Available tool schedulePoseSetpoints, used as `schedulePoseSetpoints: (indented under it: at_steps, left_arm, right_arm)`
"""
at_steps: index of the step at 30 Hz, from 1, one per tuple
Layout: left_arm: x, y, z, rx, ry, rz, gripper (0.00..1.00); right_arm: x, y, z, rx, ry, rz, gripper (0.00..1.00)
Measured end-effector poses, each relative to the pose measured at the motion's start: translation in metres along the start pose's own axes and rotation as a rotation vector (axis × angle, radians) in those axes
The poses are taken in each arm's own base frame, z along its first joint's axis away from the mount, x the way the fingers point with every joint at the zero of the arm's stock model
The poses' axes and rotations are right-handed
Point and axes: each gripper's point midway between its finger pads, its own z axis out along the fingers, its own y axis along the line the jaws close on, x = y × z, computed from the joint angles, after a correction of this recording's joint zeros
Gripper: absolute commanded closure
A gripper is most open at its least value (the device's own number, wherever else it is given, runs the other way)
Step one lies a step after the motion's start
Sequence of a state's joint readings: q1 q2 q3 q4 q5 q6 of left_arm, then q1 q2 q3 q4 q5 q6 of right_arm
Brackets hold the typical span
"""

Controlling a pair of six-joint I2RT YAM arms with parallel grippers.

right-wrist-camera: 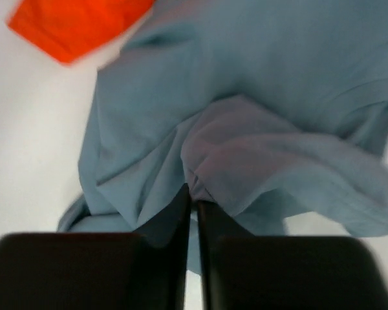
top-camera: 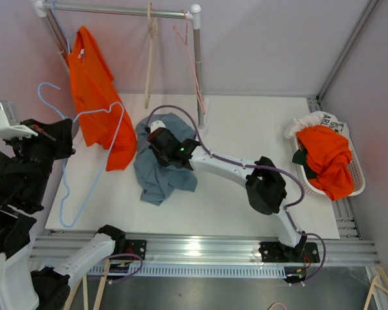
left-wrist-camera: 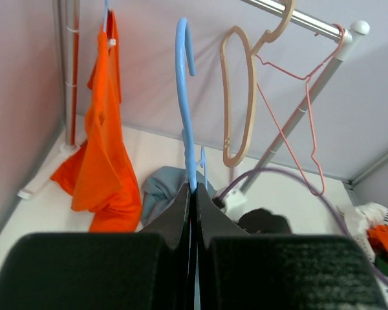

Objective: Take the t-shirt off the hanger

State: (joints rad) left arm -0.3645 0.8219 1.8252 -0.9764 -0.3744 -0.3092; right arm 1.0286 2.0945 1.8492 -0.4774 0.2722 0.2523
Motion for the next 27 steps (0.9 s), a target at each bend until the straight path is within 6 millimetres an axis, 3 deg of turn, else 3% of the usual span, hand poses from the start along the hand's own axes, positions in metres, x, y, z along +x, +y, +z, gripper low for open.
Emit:
schedulePoseSetpoints:
  at_steps: [1, 2, 3, 4, 7, 12, 16, 19, 23, 24, 25, 26, 27]
  left_arm:
    - [-0.003, 0.0, 0.002, -0.004, -0.012, 0.014, 0.99]
    - [-0.006, 0.0, 0.005, -0.009, -0.023, 0.027, 0.99]
    - [-0.009, 0.001, 0.007, -0.016, -0.031, 0.039, 0.99]
    - [-0.012, 0.001, 0.011, -0.024, -0.04, 0.047, 0.99]
    - [-0.021, -0.003, 0.021, -0.03, -0.065, 0.064, 0.99]
    - [-0.035, -0.009, 0.03, -0.028, -0.099, 0.074, 0.99]
    - [-0.038, -0.008, 0.03, -0.035, -0.114, 0.079, 0.99]
    - [-0.042, -0.006, 0.031, -0.047, -0.129, 0.086, 0.99]
    - [-0.05, -0.006, 0.031, -0.055, -0.161, 0.088, 0.99]
    - [-0.052, -0.006, 0.032, -0.053, -0.169, 0.087, 0.99]
    - [-0.054, -0.007, 0.032, -0.052, -0.177, 0.086, 0.99]
    - [-0.056, -0.008, 0.032, -0.05, -0.186, 0.084, 0.99]
    - [-0.058, -0.008, 0.032, -0.048, -0.194, 0.081, 0.99]
  right_arm:
    - [0.012, 0.003, 0.01, -0.004, 0.038, -0.011, 0.72]
    - [0.024, 0.006, 0.018, -0.013, 0.075, -0.018, 0.41]
    - [0.035, 0.008, 0.024, -0.017, 0.11, -0.021, 0.18]
    - [0.044, 0.009, 0.028, -0.024, 0.142, -0.029, 0.01]
    - [0.053, 0.012, 0.035, -0.045, 0.196, -0.036, 0.0]
    - [0.035, 0.013, 0.036, -0.079, 0.188, -0.013, 0.01]
    - [0.032, 0.013, 0.043, -0.09, 0.202, -0.01, 0.0]
    - [0.043, 0.015, 0.055, -0.096, 0.235, -0.019, 0.0]
    - [0.086, 0.012, 0.076, -0.084, 0.342, -0.051, 0.01]
    - [0.088, 0.012, 0.078, -0.078, 0.344, -0.055, 0.03]
    - [0.087, 0.012, 0.077, -0.08, 0.342, -0.056, 0.16]
    - [0.087, 0.012, 0.077, -0.08, 0.341, -0.062, 0.68]
    - [0.088, 0.01, 0.077, -0.073, 0.343, -0.072, 1.0]
